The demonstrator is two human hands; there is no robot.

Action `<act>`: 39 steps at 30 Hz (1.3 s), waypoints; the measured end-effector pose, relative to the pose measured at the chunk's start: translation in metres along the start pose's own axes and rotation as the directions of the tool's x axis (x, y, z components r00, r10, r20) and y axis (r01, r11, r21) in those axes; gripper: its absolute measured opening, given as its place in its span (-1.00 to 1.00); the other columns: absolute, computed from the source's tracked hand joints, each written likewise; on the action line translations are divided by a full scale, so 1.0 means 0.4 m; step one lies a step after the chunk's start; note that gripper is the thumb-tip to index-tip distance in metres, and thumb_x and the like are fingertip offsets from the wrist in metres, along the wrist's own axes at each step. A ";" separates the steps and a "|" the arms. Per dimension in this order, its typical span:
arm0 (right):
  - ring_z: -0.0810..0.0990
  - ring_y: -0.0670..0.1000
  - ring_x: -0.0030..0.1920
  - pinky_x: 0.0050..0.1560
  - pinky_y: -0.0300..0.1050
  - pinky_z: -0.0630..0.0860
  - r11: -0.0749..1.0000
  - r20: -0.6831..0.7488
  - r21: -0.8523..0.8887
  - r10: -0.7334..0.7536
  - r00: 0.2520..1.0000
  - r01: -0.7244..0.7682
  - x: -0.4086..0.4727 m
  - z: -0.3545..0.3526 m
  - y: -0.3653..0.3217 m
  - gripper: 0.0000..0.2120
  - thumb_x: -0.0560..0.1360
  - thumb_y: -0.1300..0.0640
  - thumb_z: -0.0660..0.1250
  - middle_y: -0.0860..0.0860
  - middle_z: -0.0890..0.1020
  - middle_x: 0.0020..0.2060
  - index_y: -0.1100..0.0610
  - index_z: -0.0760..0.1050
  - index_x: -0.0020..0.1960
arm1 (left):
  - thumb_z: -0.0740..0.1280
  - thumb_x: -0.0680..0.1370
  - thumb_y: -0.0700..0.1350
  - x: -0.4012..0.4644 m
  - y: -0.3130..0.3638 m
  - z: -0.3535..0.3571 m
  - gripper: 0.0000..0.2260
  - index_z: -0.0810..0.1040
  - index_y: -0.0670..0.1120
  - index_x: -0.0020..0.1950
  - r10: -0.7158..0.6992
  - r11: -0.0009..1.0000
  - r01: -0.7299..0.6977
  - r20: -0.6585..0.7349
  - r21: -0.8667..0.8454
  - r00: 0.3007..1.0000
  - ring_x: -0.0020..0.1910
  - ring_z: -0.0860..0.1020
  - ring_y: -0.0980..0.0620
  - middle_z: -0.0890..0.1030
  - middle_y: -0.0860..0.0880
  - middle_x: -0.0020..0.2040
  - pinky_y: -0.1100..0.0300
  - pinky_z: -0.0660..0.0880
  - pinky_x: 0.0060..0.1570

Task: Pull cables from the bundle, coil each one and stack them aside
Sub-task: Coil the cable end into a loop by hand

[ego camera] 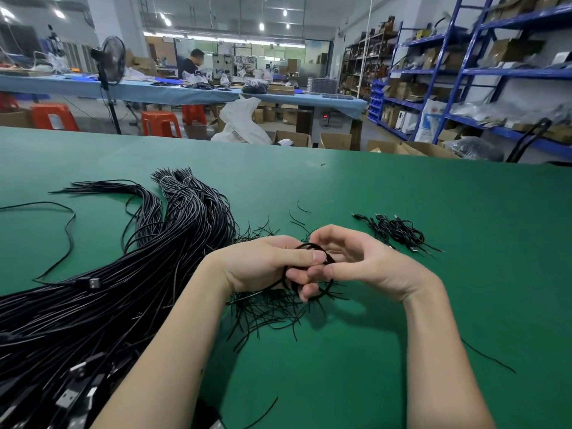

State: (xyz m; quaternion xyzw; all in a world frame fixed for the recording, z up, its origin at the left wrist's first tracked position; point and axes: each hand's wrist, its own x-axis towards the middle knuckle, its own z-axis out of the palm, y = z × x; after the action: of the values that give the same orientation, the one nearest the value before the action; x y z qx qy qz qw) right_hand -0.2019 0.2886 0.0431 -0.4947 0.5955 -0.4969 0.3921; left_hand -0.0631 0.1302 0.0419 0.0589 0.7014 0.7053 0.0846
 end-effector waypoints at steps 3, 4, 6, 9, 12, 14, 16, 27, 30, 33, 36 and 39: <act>0.61 0.07 0.11 0.35 0.07 0.47 0.998 0.000 0.059 0.017 1.000 -0.017 -0.001 0.006 0.004 -0.62 0.40 0.31 0.39 0.09 0.62 0.07 0.19 0.46 0.20 | 0.17 0.66 -0.14 0.001 -0.004 -0.001 -0.67 0.58 -0.03 -0.26 -0.006 1.000 0.006 0.023 -0.007 1.000 -0.26 0.59 0.03 0.39 0.07 -0.44 0.22 0.51 -0.09; 0.59 0.10 0.09 0.34 0.11 0.47 0.997 -0.014 0.074 0.020 1.000 -0.019 0.001 0.011 0.008 -0.63 0.38 0.32 0.38 0.11 0.61 0.06 0.19 0.47 0.18 | 0.17 0.66 -0.15 0.000 -0.005 -0.002 -0.65 0.60 -0.01 -0.28 -0.005 1.000 0.005 0.030 0.005 1.000 -0.24 0.62 0.02 0.43 0.05 -0.43 0.22 0.52 -0.09; 0.58 0.09 0.05 0.35 0.14 0.46 0.999 -0.056 0.040 0.005 0.998 -0.003 0.007 0.018 0.012 -0.67 0.37 0.31 0.37 0.12 0.60 0.02 0.19 0.47 0.13 | 0.18 0.65 -0.16 0.002 -0.005 -0.002 -0.63 0.61 -0.01 -0.30 -0.001 0.999 0.000 0.036 0.038 0.999 -0.20 0.66 0.01 0.48 0.02 -0.40 0.23 0.54 -0.11; 0.58 0.01 -0.01 0.30 0.00 0.48 1.000 -0.061 -0.019 -0.017 0.998 0.016 0.013 0.023 0.007 -0.72 0.38 0.28 0.39 0.07 0.60 -0.03 0.15 0.48 0.08 | 0.19 0.65 -0.17 0.002 -0.005 -0.004 -0.64 0.61 -0.01 -0.30 0.003 0.999 -0.005 0.035 0.050 0.999 -0.16 0.67 0.00 0.50 0.04 -0.41 0.24 0.54 -0.10; 0.56 -0.02 -0.05 0.22 -0.05 0.48 0.999 -0.077 -0.044 -0.017 0.997 0.014 0.012 0.021 0.006 -0.76 0.38 0.25 0.42 0.02 0.61 -0.08 0.13 0.49 0.02 | 0.22 0.64 -0.18 0.004 -0.007 -0.005 -0.70 0.58 -0.07 -0.26 -0.011 0.999 0.010 0.023 0.032 1.000 -0.15 0.66 -0.01 0.46 0.02 -0.43 0.21 0.54 -0.06; 0.56 0.01 -0.09 0.18 -0.03 0.48 0.998 -0.107 -0.052 -0.026 0.994 0.020 0.012 0.020 0.010 -0.79 0.38 0.24 0.43 0.03 0.62 -0.12 0.12 0.48 -0.03 | 0.25 0.63 -0.16 0.009 -0.007 -0.006 -0.78 0.54 -0.14 -0.20 -0.031 0.999 0.032 -0.014 0.033 0.999 -0.14 0.64 -0.01 0.43 0.02 -0.44 0.19 0.52 0.00; 0.57 0.03 -0.14 0.14 -0.02 0.49 0.998 -0.138 -0.065 -0.033 0.990 0.024 0.015 0.019 0.015 -0.83 0.38 0.25 0.41 0.04 0.63 -0.17 0.13 0.47 -0.08 | 0.27 0.64 -0.15 0.016 -0.004 -0.009 -0.79 0.52 -0.18 -0.16 -0.040 0.995 0.047 -0.075 0.089 0.996 -0.09 0.63 -0.02 0.41 0.04 -0.43 0.15 0.51 0.10; 0.63 0.01 -0.20 -0.07 -0.19 0.52 0.999 -0.293 -0.046 -0.020 0.956 0.007 0.031 0.005 0.025 -0.89 0.45 0.31 0.32 0.11 0.69 -0.21 0.15 0.50 -0.07 | 0.23 0.70 -0.10 0.031 0.020 0.007 -0.76 0.52 -0.27 -0.01 0.100 0.917 0.022 -0.284 0.399 0.954 -0.09 0.56 0.04 0.58 -0.08 -0.21 0.15 0.43 0.16; 0.61 -0.11 -0.22 -0.19 -0.36 0.51 1.000 -0.262 -0.001 -0.005 0.965 0.005 0.024 -0.004 0.018 -0.81 0.32 0.20 0.34 -0.06 0.66 -0.28 0.12 0.52 -0.06 | 0.23 0.69 -0.06 0.029 0.021 0.005 -0.75 0.43 -0.26 0.17 0.112 0.892 0.047 -0.322 0.449 0.940 -0.20 0.54 0.05 0.60 -0.04 -0.23 0.20 0.42 0.04; 0.54 -0.08 -0.22 -0.17 -0.35 0.46 1.000 -0.189 0.001 0.015 0.982 -0.015 0.021 -0.010 0.019 -0.74 0.35 0.19 0.35 0.03 0.69 -0.23 0.14 0.50 0.04 | 0.17 0.71 -0.10 0.030 0.018 0.008 -0.81 0.30 -0.22 0.19 0.064 0.859 0.088 -0.277 0.504 0.959 -0.29 0.47 0.04 0.55 0.01 -0.22 0.17 0.41 -0.13; 0.54 -0.08 -0.27 -0.20 -0.36 0.44 1.000 -0.198 0.019 -0.012 0.980 0.016 0.016 -0.009 0.021 -0.74 0.39 0.15 0.41 0.05 0.68 -0.27 0.14 0.49 0.06 | 0.19 0.71 -0.09 0.030 0.016 0.008 -0.81 0.24 -0.17 0.16 0.047 0.869 0.095 -0.272 0.486 0.961 -0.34 0.40 0.06 0.53 -0.03 -0.20 0.24 0.34 -0.26; 0.57 0.02 -0.23 -0.17 -0.28 0.48 0.994 -0.238 0.100 -0.022 0.971 0.047 0.017 -0.007 0.032 -0.78 0.41 0.09 0.42 0.04 0.64 -0.31 0.09 0.50 0.02 | 0.27 0.67 -0.08 0.022 0.010 -0.004 -0.80 0.28 -0.13 0.14 0.043 0.946 0.059 -0.306 0.318 0.951 -0.30 0.46 0.04 0.58 0.01 -0.25 0.25 0.40 -0.10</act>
State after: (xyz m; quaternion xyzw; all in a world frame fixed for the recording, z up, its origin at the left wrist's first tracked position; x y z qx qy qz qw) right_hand -0.2087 0.2825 0.0315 -0.4211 0.6023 -0.5896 0.3352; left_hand -0.0721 0.1304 0.0454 -0.0417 0.8121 0.5810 -0.0341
